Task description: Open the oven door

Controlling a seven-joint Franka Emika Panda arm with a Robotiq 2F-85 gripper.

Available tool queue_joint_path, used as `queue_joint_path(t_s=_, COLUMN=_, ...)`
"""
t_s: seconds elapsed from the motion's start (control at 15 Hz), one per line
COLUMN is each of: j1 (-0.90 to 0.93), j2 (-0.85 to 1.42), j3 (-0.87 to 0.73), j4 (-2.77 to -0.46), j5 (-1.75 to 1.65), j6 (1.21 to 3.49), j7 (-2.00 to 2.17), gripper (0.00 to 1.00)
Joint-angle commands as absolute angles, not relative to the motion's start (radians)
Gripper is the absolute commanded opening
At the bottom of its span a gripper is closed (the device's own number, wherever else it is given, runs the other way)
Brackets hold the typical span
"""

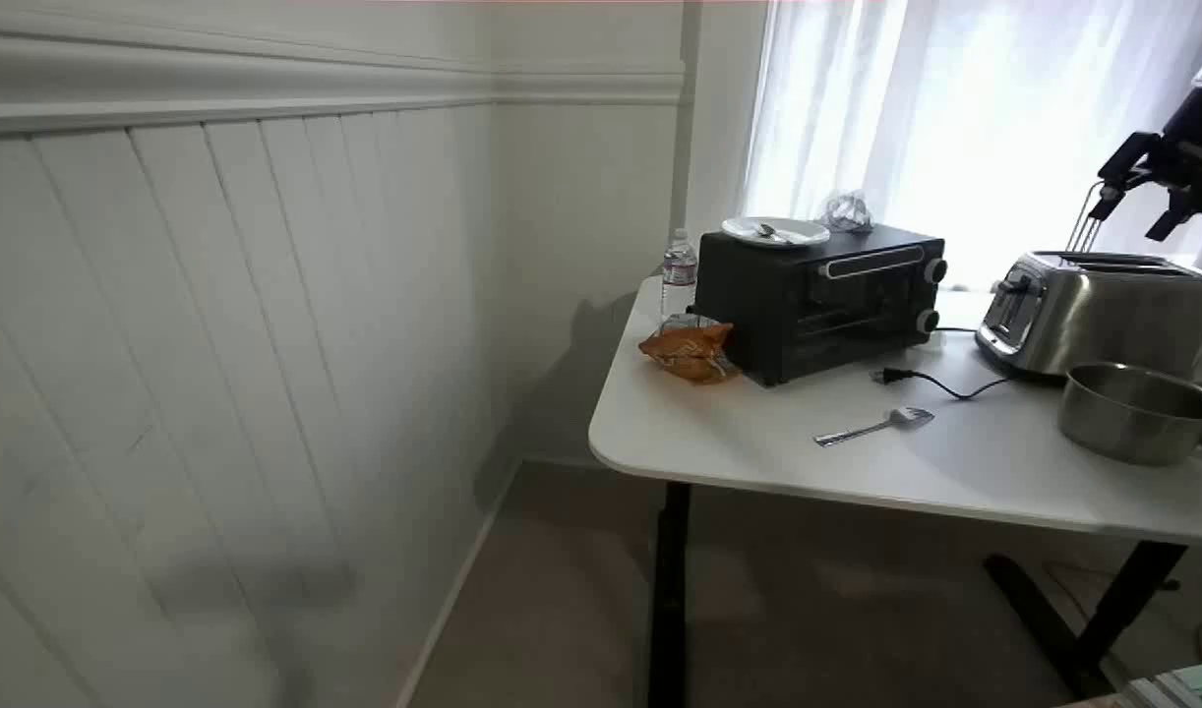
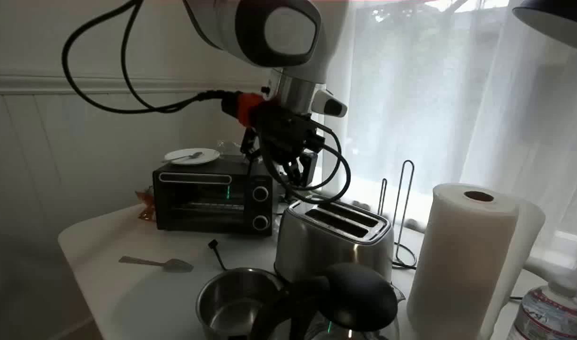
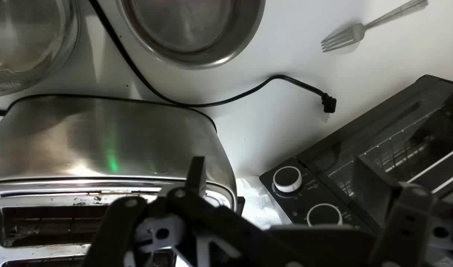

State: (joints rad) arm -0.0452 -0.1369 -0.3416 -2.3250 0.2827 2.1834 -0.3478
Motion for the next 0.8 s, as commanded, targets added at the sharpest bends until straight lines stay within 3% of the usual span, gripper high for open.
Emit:
queue_joint_path(t_s=0.0, j1=-0.088, j2=-0.135, j3=-0.3, j4=-2.323, j5=0.289, j6=2.179, j7=-0.352, gripper=1.0)
queue_joint_path(t_s=0.73, j1=-0.068, j2=-0.223, j3=-0.215, j4=-2.364, j5=0.238, j6=2.206, j7=-0.304, gripper=1.0)
